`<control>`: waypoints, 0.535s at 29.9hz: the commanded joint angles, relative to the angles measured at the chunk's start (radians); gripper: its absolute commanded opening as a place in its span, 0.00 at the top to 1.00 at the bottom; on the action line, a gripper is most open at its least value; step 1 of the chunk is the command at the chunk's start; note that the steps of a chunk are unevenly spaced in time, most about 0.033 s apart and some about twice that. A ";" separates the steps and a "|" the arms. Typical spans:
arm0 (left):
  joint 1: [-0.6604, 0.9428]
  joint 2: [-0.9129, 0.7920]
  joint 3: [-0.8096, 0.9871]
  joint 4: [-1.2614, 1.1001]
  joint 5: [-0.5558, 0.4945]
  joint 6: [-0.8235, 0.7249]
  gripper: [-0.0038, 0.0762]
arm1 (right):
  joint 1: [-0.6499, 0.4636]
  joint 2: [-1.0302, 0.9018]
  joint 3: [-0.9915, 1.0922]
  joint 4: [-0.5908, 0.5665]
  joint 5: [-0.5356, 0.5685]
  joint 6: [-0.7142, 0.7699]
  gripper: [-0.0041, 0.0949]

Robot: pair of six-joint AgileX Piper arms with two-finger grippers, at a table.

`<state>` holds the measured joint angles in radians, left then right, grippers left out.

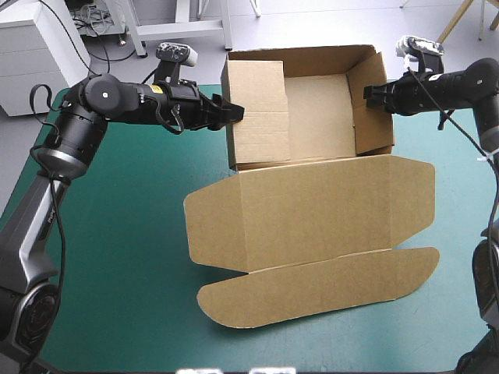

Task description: Fold the box

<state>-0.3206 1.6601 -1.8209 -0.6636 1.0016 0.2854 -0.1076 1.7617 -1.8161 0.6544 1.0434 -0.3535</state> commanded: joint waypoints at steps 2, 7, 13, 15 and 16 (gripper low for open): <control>-0.007 -0.009 -0.091 0.012 0.030 -0.040 0.41 | 0.002 -0.050 -0.030 0.142 -0.037 0.033 0.98; -0.020 0.000 -0.126 0.117 0.059 -0.093 0.41 | 0.002 -0.050 -0.030 0.154 -0.043 0.043 0.98; -0.052 0.013 -0.126 0.234 0.065 -0.140 0.44 | 0.053 -0.048 -0.030 0.041 -0.054 0.086 0.98; -0.054 0.026 -0.128 0.263 0.079 -0.154 0.44 | 0.082 -0.047 -0.030 -0.010 -0.060 0.101 0.98; -0.054 0.035 -0.130 0.270 0.085 -0.154 0.45 | 0.098 -0.042 -0.030 -0.029 -0.063 0.112 0.98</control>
<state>-0.3680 1.7164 -1.9194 -0.4205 1.1036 0.1471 -0.0416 1.7629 -1.8161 0.5749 1.0223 -0.2914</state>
